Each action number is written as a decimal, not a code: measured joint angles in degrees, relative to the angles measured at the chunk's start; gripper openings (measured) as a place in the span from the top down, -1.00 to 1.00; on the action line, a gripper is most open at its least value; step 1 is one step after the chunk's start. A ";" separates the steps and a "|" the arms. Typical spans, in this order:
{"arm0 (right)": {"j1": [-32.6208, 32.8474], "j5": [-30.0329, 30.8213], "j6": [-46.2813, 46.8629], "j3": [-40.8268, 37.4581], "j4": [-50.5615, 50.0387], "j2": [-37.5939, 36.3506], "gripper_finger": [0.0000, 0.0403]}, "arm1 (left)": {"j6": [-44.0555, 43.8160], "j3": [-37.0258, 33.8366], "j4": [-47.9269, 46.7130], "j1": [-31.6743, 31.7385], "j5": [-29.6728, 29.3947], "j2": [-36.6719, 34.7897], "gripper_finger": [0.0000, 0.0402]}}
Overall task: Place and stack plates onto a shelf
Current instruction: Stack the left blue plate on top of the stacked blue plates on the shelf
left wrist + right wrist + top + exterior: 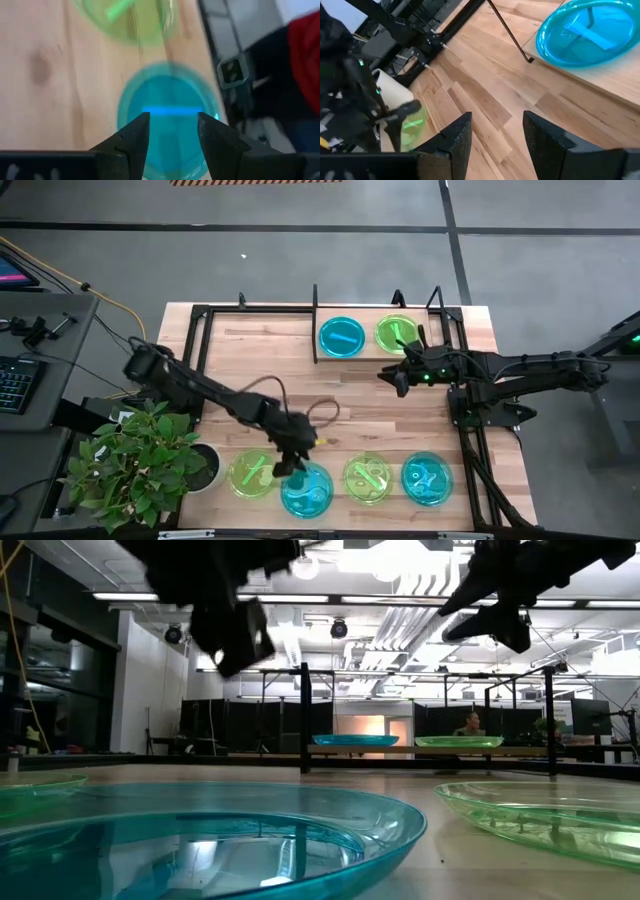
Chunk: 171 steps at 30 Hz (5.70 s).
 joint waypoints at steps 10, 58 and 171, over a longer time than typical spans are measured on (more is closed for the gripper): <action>0.02 -1.58 -2.16 -0.04 -4.35 0.00 0.20 | -5.56 4.54 -3.48 -2.36 -9.77 9.43 0.22; 0.00 -0.29 -3.59 -0.09 -6.06 1.00 0.20 | 3.11 4.97 -12.25 0.62 -9.79 9.89 1.00; 0.02 3.32 1.96 -0.05 0.16 4.11 0.20 | -83.97 -0.19 19.67 24.66 -57.69 10.22 1.00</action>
